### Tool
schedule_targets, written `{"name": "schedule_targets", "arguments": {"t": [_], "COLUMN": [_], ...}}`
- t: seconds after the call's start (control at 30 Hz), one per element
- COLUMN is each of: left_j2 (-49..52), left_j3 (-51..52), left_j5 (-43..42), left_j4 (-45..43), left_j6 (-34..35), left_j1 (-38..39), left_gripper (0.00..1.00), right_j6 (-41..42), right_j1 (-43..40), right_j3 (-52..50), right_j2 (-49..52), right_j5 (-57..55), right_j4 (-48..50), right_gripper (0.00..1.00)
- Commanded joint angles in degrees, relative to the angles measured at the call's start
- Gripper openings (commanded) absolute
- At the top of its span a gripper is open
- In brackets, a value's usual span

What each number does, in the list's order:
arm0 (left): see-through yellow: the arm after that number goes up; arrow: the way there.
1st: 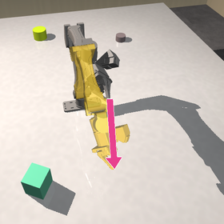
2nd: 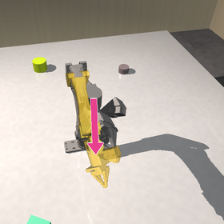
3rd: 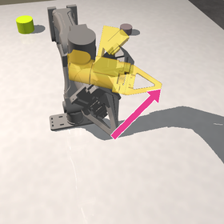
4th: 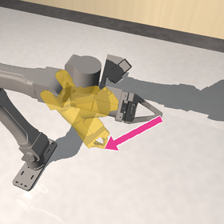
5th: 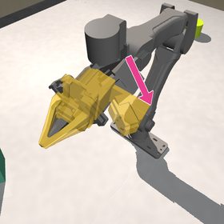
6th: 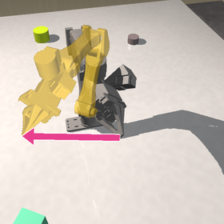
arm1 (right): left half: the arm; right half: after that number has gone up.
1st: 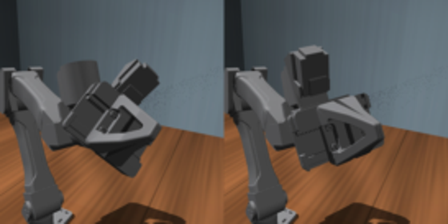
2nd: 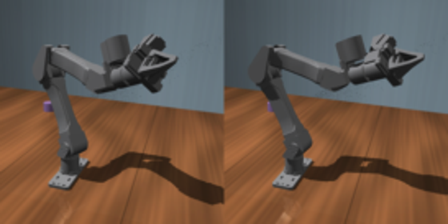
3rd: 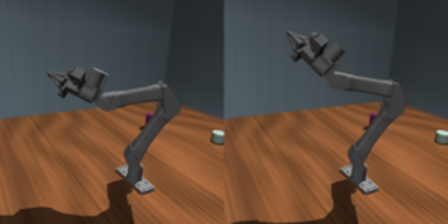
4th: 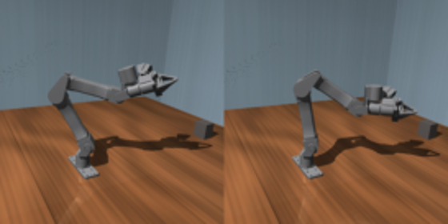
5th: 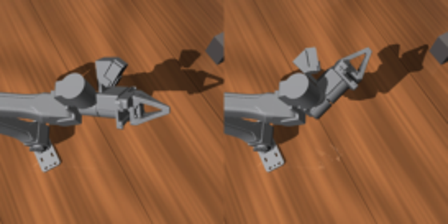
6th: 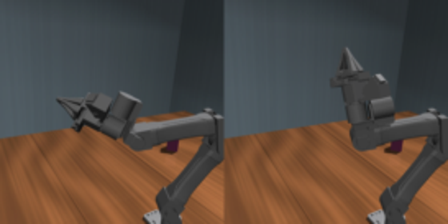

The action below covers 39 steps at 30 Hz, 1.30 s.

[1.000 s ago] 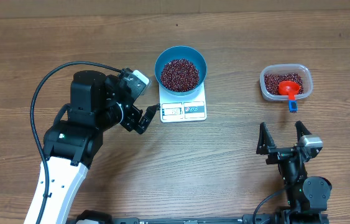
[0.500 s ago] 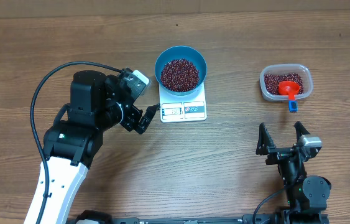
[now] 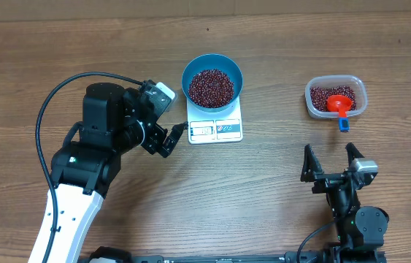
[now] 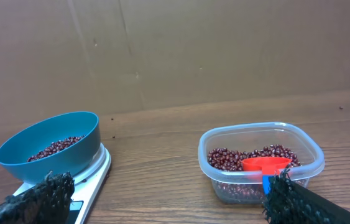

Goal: Scoop item into bowl and weigh 150g on scale

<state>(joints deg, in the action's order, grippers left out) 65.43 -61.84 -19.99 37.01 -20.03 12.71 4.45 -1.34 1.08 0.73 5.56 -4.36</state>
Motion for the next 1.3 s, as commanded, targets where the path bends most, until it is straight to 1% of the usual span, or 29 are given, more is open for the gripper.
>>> {"name": "schedule_targets", "arguments": {"t": [0.0, 0.63, 0.77, 0.9, 0.97, 1.07, 1.27], "left_j2": [0.2, 0.0, -3.5, -10.2, -13.4, -20.6, -35.2], "left_j3": [0.1, 0.3, 4.9, 11.7, 14.7, 21.0, 37.7], "left_j5": [-0.8, -0.8, -1.1, -1.2, 0.1, 6.0, 17.3], "left_j4": [-0.1, 0.3, -0.1, -7.2, -11.5, -17.5, -34.2], "left_j6": [0.4, 0.4, 0.8, 1.4, 1.3, 1.4, 3.5], "left_j1": [-0.3, -0.3, -0.3, -0.3, -0.3, -0.3, -0.3], "left_gripper": [1.0, 1.0, 1.0, 1.0, 0.99, 1.0, 1.0], "right_j6": [0.0, 0.0, 0.0, 0.0, 0.0, 0.0, 0.0], "right_j1": [0.4, 0.4, 0.4, 0.4, 0.4, 0.4, 0.4], "right_j3": [-0.6, -0.6, -0.6, -0.6, -0.6, -0.6, -0.6], "right_j2": [-0.6, -0.6, -0.6, -0.6, -0.6, -0.6, -0.6], "right_j5": [-0.4, -0.4, -0.4, -0.4, -0.4, -0.4, -0.4], "right_j4": [0.1, 0.1, 0.1, 0.1, 0.1, 0.1, 0.1], "right_gripper": [1.0, 1.0, 1.0, 1.0, 1.0, 1.0, 1.0]}}
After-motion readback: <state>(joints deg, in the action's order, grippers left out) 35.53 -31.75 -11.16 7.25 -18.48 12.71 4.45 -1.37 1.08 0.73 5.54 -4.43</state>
